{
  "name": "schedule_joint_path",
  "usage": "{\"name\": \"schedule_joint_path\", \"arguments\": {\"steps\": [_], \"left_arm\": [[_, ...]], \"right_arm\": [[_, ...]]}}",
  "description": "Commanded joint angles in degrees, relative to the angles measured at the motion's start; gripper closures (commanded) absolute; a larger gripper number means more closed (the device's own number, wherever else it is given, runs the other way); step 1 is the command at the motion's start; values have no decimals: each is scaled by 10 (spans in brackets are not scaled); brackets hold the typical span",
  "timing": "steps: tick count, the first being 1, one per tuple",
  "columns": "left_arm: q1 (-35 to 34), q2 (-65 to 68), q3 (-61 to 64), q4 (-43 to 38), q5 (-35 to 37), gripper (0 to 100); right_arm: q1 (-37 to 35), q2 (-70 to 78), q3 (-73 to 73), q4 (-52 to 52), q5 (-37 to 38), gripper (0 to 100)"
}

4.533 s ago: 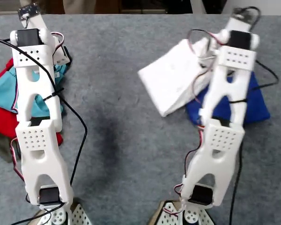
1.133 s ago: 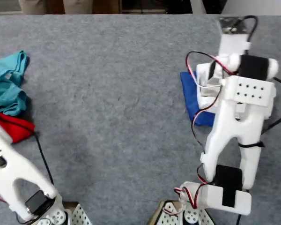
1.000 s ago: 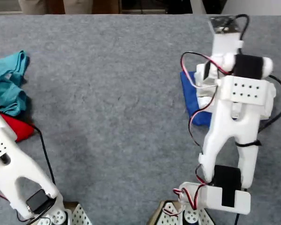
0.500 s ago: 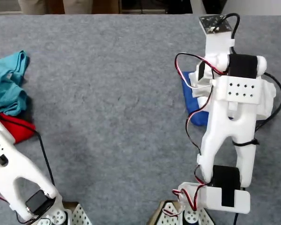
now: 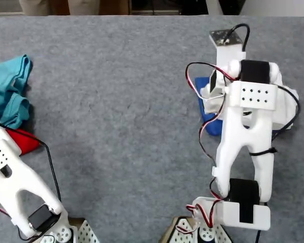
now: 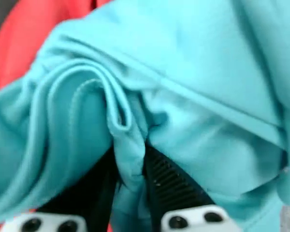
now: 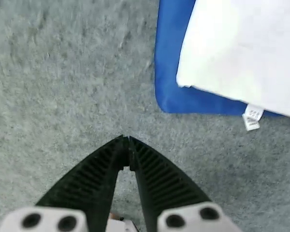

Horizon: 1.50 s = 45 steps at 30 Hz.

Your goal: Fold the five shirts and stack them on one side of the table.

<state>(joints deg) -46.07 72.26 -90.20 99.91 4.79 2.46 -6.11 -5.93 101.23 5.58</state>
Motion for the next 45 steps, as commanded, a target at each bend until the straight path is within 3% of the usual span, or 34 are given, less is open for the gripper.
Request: {"name": "schedule_joint_path", "arguments": {"steps": [1,18,24,32,45], "left_arm": [[9,-65,-39,10,-2,981],[25,-279,-40,11,-2,976],[16,-278,-40,11,-3,974],[7,-260,-9,10,-2,867],[-11,-130,46,8,-3,902]], "right_arm": [[-7,-33,2,-4,6,993],[-7,-31,6,8,6,993],[-7,-29,3,8,7,993],[-7,-29,2,8,6,993],[-7,-33,5,8,4,993]]}}
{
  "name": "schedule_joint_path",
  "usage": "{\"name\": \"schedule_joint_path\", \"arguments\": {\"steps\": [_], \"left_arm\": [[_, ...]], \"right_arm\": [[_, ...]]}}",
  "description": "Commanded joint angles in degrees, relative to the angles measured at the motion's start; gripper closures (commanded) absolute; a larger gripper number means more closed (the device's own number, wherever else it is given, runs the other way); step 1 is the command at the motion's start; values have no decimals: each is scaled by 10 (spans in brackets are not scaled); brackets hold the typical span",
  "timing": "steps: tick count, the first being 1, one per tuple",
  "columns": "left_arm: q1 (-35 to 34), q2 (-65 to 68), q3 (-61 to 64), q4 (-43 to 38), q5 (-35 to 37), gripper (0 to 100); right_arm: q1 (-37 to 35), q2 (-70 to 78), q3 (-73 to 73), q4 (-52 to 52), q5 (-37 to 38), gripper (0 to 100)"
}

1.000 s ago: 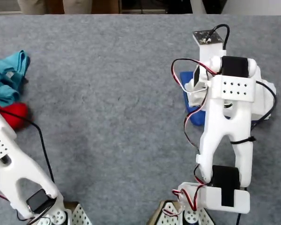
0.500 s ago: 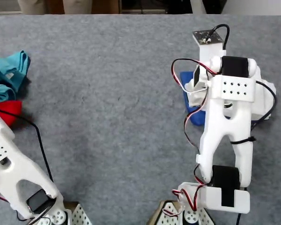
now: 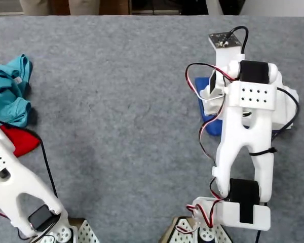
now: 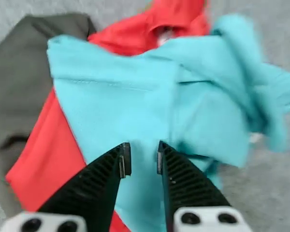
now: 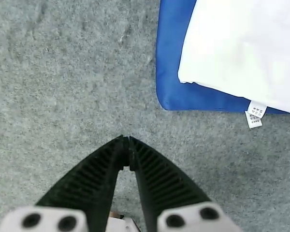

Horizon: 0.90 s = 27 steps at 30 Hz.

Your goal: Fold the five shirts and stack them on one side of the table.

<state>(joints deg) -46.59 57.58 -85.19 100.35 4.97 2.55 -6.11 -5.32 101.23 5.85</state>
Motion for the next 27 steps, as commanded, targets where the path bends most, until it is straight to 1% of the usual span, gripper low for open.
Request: {"name": "schedule_joint_path", "arguments": {"steps": [1,4,7,11,15,22,27], "left_arm": [[-5,29,-6,4,-4,904],[0,60,-37,4,-4,907],[7,73,-64,4,15,984],[8,73,-91,4,57,982],[10,58,-105,5,65,982],[3,-65,-43,6,69,982],[29,-189,75,6,69,982]], "right_arm": [[-7,-33,-1,8,1,993],[-7,-33,-2,8,1,993],[-7,-33,-2,8,1,993],[-7,-33,-2,8,1,993],[-7,-33,-2,9,1,993],[-7,-32,-3,9,1,993],[-7,-31,-4,8,1,993]]}}
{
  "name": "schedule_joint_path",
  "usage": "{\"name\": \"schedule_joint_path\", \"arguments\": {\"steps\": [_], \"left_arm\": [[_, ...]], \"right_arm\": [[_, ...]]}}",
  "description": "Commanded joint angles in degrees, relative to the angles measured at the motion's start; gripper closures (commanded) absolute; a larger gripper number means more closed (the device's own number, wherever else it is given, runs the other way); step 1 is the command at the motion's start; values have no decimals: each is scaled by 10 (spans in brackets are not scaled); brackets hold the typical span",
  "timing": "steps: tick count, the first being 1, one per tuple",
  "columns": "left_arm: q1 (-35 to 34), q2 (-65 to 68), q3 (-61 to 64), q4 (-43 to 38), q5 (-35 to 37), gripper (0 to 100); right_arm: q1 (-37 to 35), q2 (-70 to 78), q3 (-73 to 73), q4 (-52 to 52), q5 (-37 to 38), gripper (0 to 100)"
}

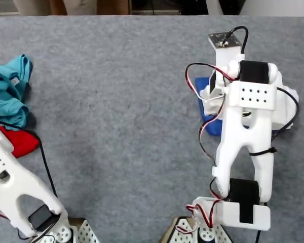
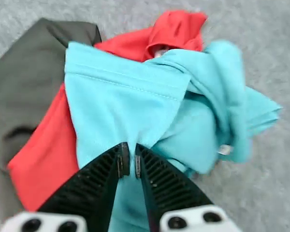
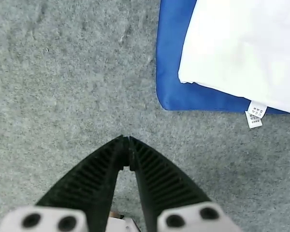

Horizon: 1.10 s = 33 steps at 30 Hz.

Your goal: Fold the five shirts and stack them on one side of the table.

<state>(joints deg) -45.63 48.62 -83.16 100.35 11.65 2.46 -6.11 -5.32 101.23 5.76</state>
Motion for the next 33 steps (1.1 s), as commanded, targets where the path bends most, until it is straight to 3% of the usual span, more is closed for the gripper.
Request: {"name": "schedule_joint_path", "arguments": {"steps": [1,9,18,22,25,28,31,33], "left_arm": [[31,-127,85,6,3,982],[177,-379,327,6,3,981],[465,-611,627,-1,2,981],[556,-676,743,-69,2,980],[586,-718,805,-120,1,974],[593,-753,842,-142,2,884],[579,-786,849,-143,3,769],[536,-807,846,-147,3,766]], "right_arm": [[-7,-30,-4,8,2,993],[-7,-33,-5,8,4,993],[-3,-33,-42,9,5,993],[-3,-29,-68,9,5,992],[-3,-29,-73,9,5,943],[-3,-29,-69,9,5,818],[-13,-29,-72,9,5,723],[-37,-28,-68,9,5,719]]}}
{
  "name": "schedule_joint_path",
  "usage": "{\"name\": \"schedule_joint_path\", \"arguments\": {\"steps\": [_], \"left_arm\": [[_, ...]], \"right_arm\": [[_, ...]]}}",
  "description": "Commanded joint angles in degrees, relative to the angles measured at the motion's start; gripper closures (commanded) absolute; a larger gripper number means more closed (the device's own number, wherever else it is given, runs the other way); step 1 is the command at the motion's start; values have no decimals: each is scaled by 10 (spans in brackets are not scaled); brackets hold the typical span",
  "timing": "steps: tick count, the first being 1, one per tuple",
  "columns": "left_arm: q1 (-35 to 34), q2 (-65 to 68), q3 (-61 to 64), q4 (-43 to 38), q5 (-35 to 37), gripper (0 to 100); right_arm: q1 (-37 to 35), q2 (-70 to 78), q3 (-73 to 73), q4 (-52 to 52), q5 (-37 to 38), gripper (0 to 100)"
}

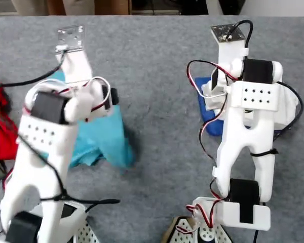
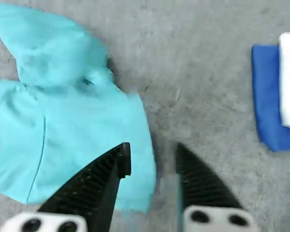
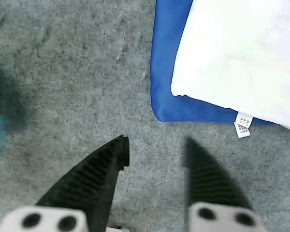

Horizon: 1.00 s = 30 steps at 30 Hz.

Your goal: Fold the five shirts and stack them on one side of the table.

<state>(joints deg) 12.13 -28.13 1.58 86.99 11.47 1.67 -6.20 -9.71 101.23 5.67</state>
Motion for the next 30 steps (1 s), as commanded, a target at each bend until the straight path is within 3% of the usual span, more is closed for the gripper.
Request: {"name": "schedule_joint_path", "arguments": {"steps": [1,7,13,21,30], "left_arm": [[-65,-51,3,-20,4,772],[-295,-71,104,-47,-1,784],[-434,-72,336,-207,-54,782],[-452,-71,526,-349,-66,785],[-451,-71,611,-434,-65,786]], "right_arm": [[-48,-26,-21,9,6,725],[-191,44,-14,9,1,783],[-316,141,-51,9,-35,786],[-403,265,-163,9,-36,788],[-406,397,-287,9,-106,788]]}}
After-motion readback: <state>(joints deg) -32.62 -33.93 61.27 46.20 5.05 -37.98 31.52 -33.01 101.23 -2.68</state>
